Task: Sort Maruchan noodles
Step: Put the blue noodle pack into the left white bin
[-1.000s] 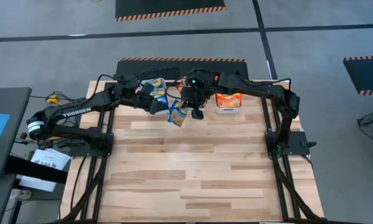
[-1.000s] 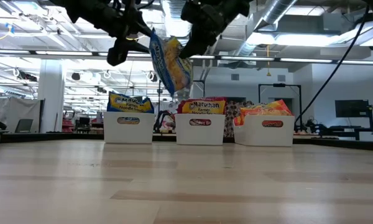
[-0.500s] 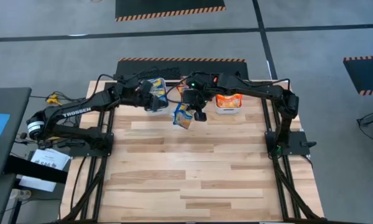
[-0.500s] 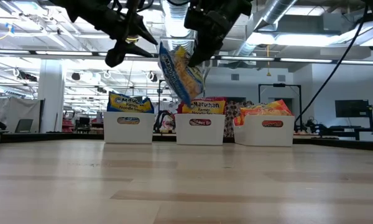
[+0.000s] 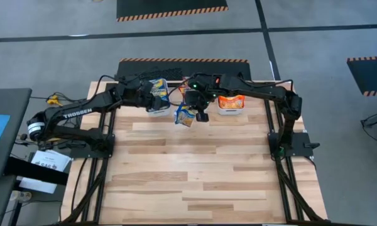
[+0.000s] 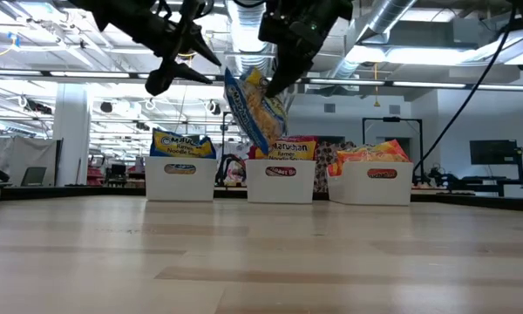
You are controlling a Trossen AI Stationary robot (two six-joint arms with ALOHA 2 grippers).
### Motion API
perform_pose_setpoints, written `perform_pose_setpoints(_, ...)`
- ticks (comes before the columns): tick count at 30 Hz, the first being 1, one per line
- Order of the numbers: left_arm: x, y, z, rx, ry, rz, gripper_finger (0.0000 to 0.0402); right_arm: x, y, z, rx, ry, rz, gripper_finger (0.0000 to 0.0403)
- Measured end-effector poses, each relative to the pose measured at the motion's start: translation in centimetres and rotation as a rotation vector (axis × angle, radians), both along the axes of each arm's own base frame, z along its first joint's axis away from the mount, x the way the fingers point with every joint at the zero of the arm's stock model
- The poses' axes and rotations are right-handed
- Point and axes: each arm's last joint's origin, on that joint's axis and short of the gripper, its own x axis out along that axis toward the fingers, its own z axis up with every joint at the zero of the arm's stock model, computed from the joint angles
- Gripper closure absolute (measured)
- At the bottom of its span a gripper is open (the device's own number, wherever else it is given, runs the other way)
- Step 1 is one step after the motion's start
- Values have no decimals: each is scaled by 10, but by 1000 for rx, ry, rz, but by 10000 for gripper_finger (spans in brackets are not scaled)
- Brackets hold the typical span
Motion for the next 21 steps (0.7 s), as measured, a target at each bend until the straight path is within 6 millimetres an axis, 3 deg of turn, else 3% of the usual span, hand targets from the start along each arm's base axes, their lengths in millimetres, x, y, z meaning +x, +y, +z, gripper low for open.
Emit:
perform_pose_setpoints(10, 8, -13, 3, 60, -18, -32, 253, -2, 6, -2, 29, 43, -10, 396)
perform_pose_setpoints(21, 61, -4, -15, 46, 135, -206, 255, -5, 9, -5, 42, 94, -16, 395)
